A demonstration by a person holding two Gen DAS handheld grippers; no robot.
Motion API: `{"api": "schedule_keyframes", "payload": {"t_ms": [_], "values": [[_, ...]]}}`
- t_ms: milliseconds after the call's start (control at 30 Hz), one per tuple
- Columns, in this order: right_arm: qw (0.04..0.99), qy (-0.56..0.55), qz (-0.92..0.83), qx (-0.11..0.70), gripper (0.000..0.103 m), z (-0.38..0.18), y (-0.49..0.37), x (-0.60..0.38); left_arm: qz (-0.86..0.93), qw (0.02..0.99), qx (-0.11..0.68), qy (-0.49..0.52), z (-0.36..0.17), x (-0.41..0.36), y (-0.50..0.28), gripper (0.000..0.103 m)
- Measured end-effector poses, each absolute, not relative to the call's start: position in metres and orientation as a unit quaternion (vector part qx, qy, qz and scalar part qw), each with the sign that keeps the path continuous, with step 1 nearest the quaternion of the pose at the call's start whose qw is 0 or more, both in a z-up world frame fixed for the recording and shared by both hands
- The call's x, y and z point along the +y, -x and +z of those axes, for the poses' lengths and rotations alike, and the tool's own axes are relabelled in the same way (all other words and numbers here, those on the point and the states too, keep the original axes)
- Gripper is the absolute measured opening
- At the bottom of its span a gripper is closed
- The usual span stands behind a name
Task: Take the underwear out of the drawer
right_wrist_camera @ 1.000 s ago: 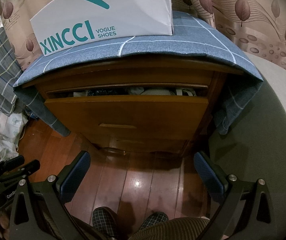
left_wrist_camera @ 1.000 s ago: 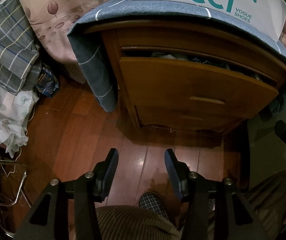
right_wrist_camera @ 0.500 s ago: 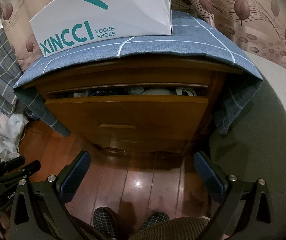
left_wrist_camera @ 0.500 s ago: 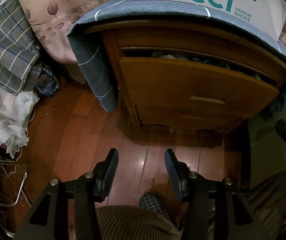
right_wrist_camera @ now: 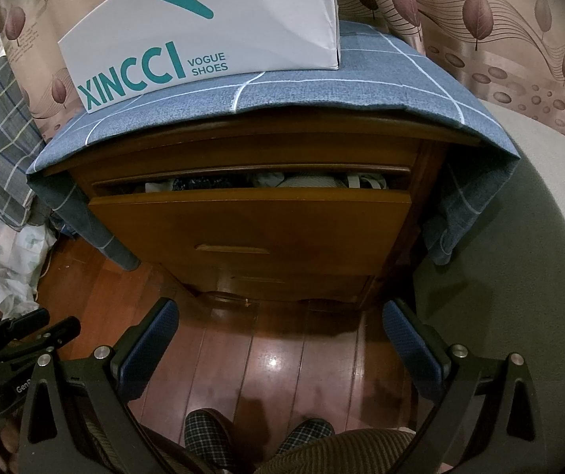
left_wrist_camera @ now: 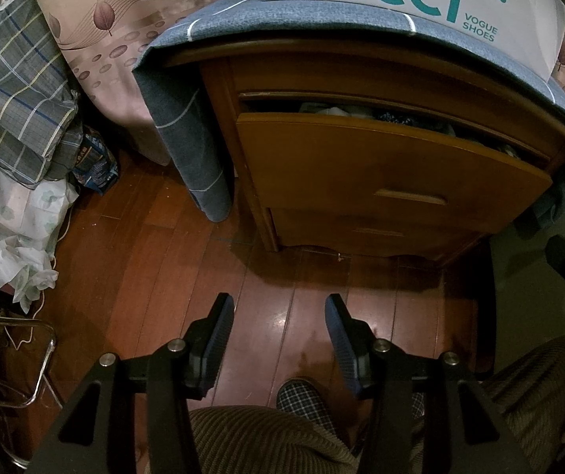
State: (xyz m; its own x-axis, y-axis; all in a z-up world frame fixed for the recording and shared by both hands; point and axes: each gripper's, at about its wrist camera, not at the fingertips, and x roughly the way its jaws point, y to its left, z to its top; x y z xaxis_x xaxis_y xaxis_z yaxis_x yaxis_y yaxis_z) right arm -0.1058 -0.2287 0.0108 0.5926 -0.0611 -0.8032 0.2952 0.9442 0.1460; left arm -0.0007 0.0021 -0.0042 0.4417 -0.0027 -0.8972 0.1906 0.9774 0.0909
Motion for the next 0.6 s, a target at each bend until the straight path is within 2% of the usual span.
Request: {"api": "schedule_keyframes", "payload": {"t_ms": [600], "values": [[0.882, -0.138, -0.099, 0.440, 0.102, 0.0114, 0.1065, -0.2300, -0.057, 0.844, 0.525, -0.091, -0.0048, 0.0026, 0.0007, 0.049]]}}
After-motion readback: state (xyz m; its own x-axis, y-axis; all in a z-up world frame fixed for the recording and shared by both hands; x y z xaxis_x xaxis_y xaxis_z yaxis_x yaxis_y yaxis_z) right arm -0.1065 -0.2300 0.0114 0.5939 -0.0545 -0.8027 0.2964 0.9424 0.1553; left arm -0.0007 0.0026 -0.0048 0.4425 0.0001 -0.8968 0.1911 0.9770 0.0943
